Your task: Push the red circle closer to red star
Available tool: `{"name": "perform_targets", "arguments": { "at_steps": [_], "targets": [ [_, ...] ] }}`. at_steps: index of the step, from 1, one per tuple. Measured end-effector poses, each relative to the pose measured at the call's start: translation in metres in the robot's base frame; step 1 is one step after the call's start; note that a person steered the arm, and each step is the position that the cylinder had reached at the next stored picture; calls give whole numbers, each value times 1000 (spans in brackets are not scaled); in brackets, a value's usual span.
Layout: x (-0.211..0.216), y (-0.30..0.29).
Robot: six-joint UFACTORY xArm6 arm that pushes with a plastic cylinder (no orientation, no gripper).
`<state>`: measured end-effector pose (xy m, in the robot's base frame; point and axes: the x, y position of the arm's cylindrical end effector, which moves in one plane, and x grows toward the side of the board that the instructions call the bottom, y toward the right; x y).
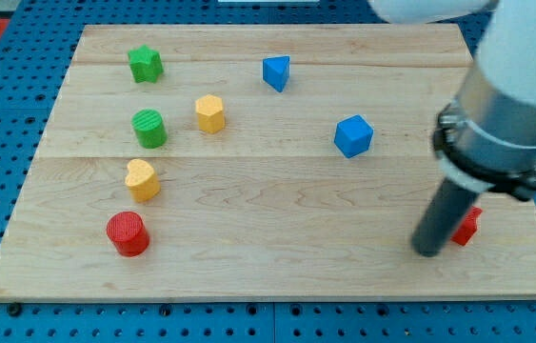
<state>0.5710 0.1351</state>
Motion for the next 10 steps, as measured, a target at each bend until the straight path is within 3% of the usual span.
{"name": "perform_targets", "arguments": {
  "at_steps": [2, 3, 4, 5, 6, 7, 8, 9, 10],
  "targets": [
    [21, -273],
    [-1, -356],
    [-22, -268],
    [3, -210],
    [35, -246],
    [39, -196],
    [6, -168],
    [6, -82],
    [5, -33]
  ]
}}
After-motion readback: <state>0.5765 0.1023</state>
